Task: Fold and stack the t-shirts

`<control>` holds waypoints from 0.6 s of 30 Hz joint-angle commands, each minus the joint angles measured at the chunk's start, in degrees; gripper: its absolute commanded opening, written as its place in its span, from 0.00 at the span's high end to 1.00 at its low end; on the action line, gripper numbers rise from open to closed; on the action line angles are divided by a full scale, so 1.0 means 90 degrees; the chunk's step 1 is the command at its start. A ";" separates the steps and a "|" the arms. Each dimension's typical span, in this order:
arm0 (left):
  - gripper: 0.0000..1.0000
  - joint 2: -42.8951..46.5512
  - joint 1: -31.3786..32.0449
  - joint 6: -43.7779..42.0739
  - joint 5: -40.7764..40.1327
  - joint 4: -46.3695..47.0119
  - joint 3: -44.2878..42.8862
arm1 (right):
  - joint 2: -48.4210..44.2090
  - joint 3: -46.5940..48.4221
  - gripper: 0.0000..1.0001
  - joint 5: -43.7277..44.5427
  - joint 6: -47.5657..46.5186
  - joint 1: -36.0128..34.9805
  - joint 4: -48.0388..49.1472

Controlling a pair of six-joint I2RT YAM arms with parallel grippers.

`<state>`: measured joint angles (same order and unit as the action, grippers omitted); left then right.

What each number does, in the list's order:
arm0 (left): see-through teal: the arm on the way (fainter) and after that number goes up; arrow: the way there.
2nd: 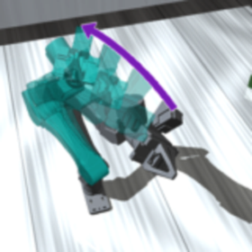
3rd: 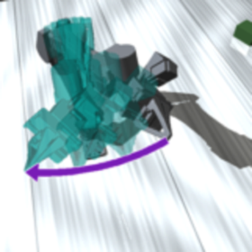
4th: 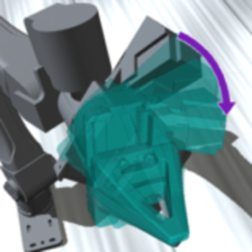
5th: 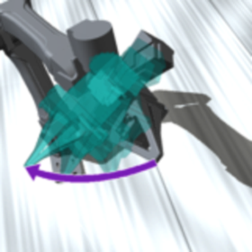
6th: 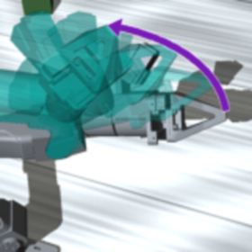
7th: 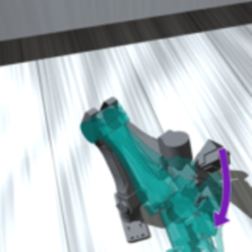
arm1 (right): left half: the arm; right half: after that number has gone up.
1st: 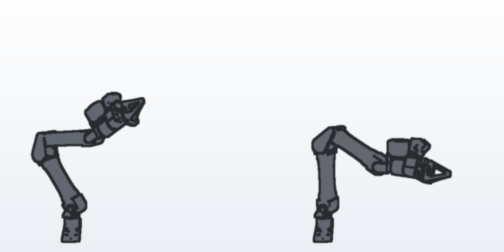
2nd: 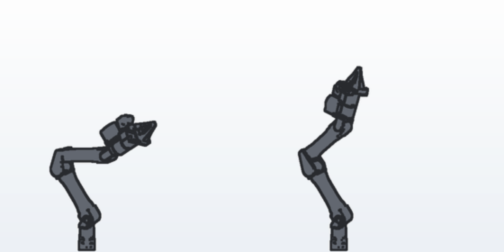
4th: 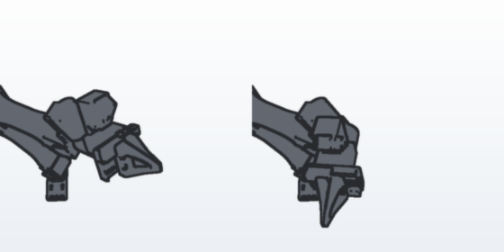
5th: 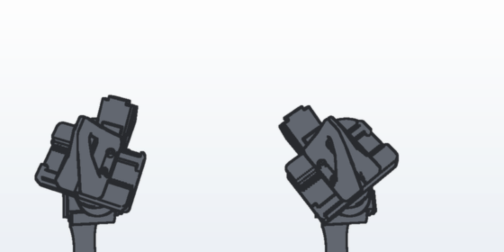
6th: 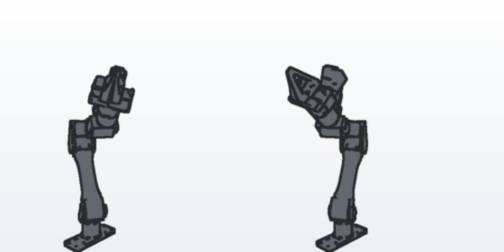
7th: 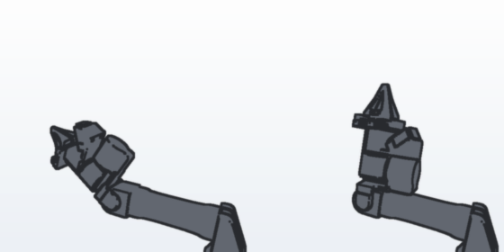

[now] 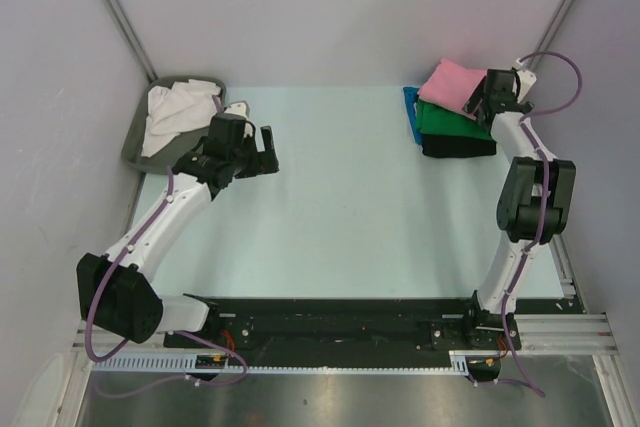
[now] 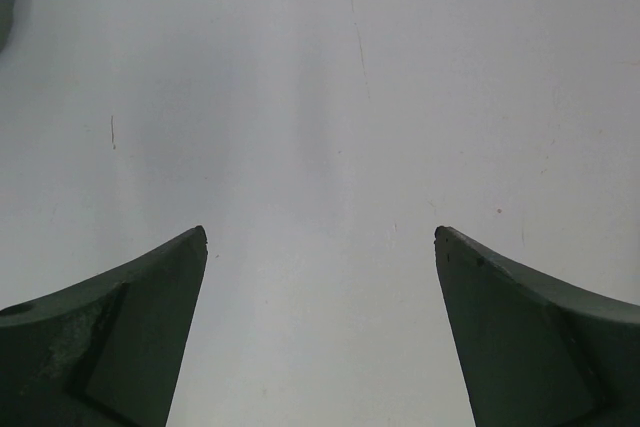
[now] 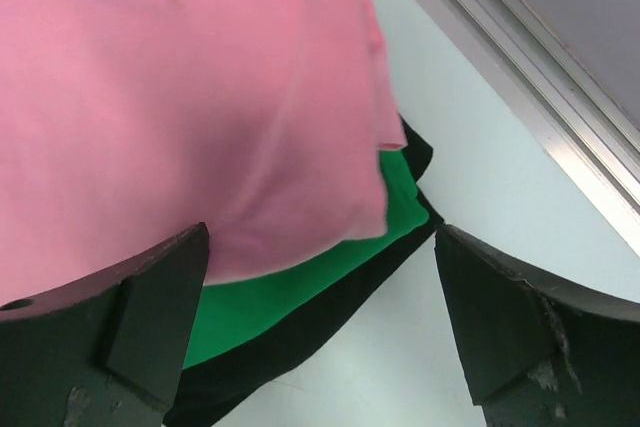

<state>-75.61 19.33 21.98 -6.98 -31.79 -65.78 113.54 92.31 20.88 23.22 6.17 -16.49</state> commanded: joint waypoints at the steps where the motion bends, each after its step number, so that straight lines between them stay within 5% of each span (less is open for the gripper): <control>1: 0.00 0.0208 -0.0068 -0.0118 0.0151 0.0163 0.0014 | -0.0748 0.0465 0.00 0.0443 -0.0285 -0.0305 -0.0062; 7: 0.00 0.0286 -0.0107 -0.0147 0.0141 0.0202 0.0072 | -0.0848 0.1274 0.00 -0.0473 -0.0481 -0.0949 -0.0198; 18: 0.00 0.0296 -0.0195 -0.0127 0.0288 0.0261 0.0121 | 0.1974 0.4742 0.03 -0.1304 -0.0969 -0.1516 -0.1654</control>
<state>-74.94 18.33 21.93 -5.65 -30.98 -64.90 123.24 130.39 12.36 17.23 -7.86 -24.01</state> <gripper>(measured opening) 0.996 0.987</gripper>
